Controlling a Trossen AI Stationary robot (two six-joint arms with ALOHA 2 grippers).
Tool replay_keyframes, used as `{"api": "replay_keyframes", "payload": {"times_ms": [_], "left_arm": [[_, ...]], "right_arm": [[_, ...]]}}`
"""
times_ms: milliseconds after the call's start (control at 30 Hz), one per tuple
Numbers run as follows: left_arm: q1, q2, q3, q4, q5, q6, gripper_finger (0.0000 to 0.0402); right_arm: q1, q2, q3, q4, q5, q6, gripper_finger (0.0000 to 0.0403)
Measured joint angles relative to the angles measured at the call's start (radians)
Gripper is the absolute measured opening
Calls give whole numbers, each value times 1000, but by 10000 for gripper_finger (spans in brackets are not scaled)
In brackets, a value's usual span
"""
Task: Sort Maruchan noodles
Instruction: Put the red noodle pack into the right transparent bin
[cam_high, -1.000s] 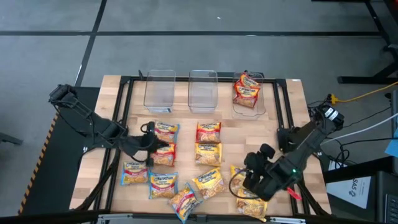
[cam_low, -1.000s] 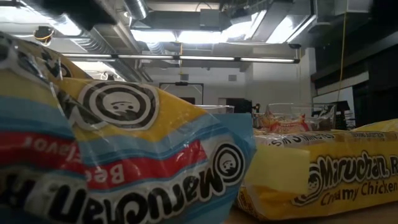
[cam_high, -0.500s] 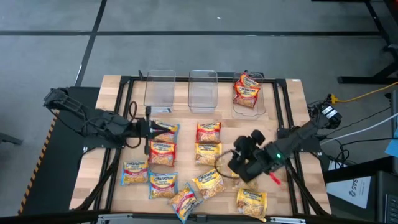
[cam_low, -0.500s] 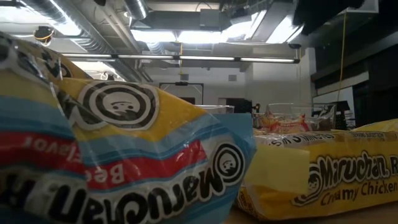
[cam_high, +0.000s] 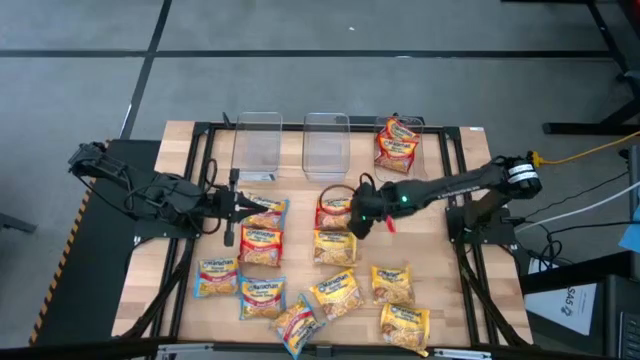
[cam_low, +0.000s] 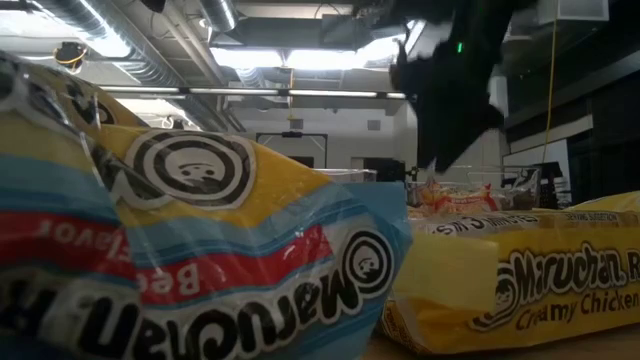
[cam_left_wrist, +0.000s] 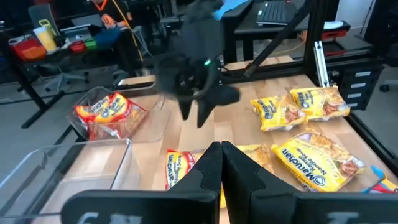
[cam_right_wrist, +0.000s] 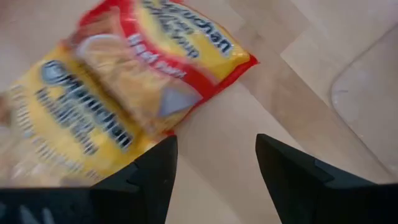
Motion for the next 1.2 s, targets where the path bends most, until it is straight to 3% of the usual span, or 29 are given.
{"api": "replay_keyframes", "payload": {"times_ms": [467,767,967,1200], "left_arm": [[0,1,0,-21,0,0,0],[0,1,0,-21,0,-1,0],[0,1,0,-39,0,-1,0],[0,1,0,-40,0,-2,0]], "right_arm": [[-167,-4,-218,434,-96,-24,223],[-145,-3,-221,442,-103,23,223],[-100,1,-224,428,-202,88,223],[-72,0,-224,426,-123,147,223]]}}
